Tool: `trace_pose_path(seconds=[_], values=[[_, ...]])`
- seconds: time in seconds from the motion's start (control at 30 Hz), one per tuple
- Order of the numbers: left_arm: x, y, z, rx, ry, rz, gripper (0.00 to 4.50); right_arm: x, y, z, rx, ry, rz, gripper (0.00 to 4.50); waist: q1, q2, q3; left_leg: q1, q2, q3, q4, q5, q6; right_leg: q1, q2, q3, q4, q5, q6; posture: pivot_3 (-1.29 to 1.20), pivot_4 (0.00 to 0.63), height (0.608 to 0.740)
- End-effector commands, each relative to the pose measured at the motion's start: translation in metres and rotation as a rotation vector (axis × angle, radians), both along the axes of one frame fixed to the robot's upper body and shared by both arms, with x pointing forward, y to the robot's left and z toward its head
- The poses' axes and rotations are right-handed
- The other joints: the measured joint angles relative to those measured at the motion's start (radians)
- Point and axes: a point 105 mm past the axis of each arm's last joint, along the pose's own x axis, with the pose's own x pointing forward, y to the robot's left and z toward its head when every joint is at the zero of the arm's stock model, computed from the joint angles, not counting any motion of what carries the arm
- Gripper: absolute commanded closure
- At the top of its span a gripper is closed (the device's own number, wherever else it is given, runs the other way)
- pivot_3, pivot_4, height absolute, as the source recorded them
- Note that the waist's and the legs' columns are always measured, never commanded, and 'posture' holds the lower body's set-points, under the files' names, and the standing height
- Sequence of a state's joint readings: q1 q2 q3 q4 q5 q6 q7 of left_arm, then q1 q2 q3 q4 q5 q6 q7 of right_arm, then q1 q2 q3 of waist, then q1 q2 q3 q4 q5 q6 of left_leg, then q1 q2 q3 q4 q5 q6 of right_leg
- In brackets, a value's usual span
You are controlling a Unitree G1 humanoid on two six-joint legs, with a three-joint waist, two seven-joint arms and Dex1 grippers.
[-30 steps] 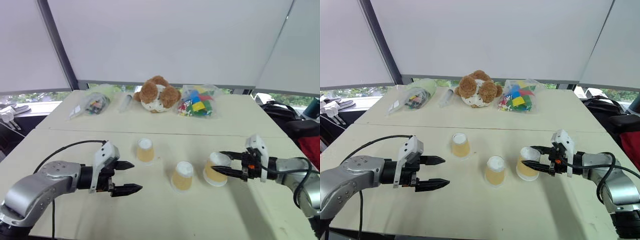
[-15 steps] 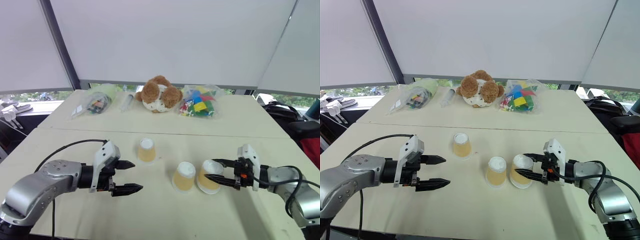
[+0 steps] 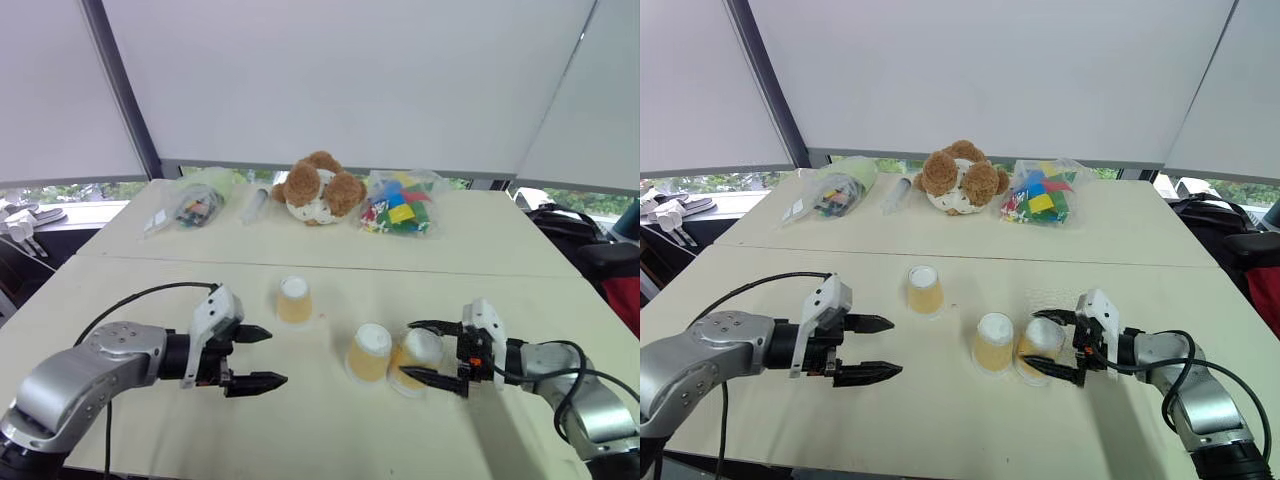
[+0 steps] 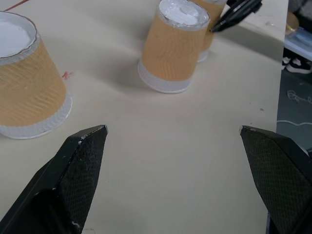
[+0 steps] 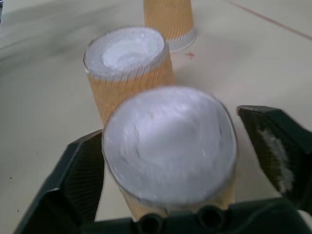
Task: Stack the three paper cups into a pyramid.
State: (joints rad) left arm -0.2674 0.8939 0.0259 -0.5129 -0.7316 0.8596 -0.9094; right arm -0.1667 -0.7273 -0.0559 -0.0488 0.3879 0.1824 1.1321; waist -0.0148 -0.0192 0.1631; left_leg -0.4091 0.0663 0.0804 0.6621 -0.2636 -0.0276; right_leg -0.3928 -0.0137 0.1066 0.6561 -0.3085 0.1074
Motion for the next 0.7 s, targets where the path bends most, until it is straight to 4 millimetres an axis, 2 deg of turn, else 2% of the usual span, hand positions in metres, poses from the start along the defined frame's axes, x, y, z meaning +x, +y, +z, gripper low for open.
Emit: trace_pose_path(seconds=[0.03, 0.1, 0.2, 0.3, 0.37, 0.43, 0.5, 0.6, 0.7], values=[[0.004, 0.003, 0.01, -0.009, -0.047, 0.012, 0.0, -0.003, -0.004, 0.022, 0.044, 0.002, -0.01, 0.05, 0.001, 0.0, 0.0, 0.0, 0.0, 0.0, 0.0, 0.0, 0.0, 0.0, 0.0, 0.0, 0.0, 0.0, 0.0, 0.0, 0.15, 0.74], [0.007, 0.006, 0.012, -0.018, -0.056, 0.029, 0.0, -0.008, -0.005, 0.029, 0.069, 0.037, -0.008, 0.05, 0.002, 0.0, 0.0, 0.0, 0.0, 0.0, 0.0, 0.0, 0.0, 0.0, 0.0, 0.0, 0.0, 0.0, 0.0, 0.0, 0.15, 0.74], [0.023, 0.015, 0.021, -0.063, -0.097, 0.089, 0.0, -0.017, -0.007, 0.055, 0.117, 0.036, -0.014, 0.05, 0.003, 0.0, 0.0, 0.0, 0.0, 0.0, 0.0, 0.0, 0.0, 0.0, 0.0, 0.0, 0.0, 0.0, 0.0, 0.0, 0.15, 0.74], [0.036, 0.021, 0.027, -0.089, -0.134, 0.129, 0.0, -0.017, -0.007, 0.079, 0.168, 0.005, -0.04, 0.05, 0.001, 0.0, 0.0, 0.0, 0.0, -0.001, 0.0, 0.0, 0.0, 0.001, 0.0, 0.0, 0.0, 0.0, 0.0, 0.0, 0.15, 0.74], [0.054, 0.025, 0.035, -0.136, -0.195, 0.175, 0.0, -0.014, -0.009, 0.103, 0.221, 0.007, -0.061, 0.05, 0.001, 0.0, 0.0, 0.0, 0.0, -0.001, 0.0, 0.0, 0.0, 0.001, 0.0, 0.0, 0.0, 0.0, 0.0, 0.0, 0.15, 0.74], [0.07, 0.027, 0.034, -0.155, -0.237, 0.199, 0.0, -0.013, -0.018, 0.124, 0.207, 0.023, -0.085, 0.05, 0.002, 0.0, 0.0, 0.0, 0.0, -0.001, 0.001, 0.0, 0.0, 0.0, 0.0, 0.0, 0.0, 0.0, 0.0, 0.0, 0.15, 0.74], [0.081, 0.022, 0.024, -0.137, -0.261, 0.195, 0.0, -0.018, -0.024, 0.135, 0.146, 0.061, -0.1, 0.05, 0.006, 0.0, 0.0, 0.0, -0.001, -0.001, 0.001, 0.0, 0.0, 0.0, 0.0, 0.0, 0.0, 0.0, 0.0, 0.0, 0.15, 0.74], [0.097, 0.011, 0.019, -0.122, -0.325, 0.198, 0.0, -0.024, -0.028, 0.14, 0.072, 0.097, -0.124, 0.05, 0.007, -0.001, -0.001, -0.001, 0.0, -0.001, 0.0, -0.001, 0.002, 0.001, 0.0, -0.001, -0.002, 0.0, 0.0, 0.0, 0.15, 0.74], [0.11, -0.005, 0.011, -0.167, -0.315, 0.181, 0.0, -0.028, -0.026, 0.144, 0.046, 0.105, -0.145, 0.05, 0.004, -0.001, -0.001, -0.003, 0.0, -0.001, 0.001, -0.001, 0.002, 0.0, -0.001, -0.001, -0.002, 0.0, 0.001, 0.0, 0.15, 0.74]])
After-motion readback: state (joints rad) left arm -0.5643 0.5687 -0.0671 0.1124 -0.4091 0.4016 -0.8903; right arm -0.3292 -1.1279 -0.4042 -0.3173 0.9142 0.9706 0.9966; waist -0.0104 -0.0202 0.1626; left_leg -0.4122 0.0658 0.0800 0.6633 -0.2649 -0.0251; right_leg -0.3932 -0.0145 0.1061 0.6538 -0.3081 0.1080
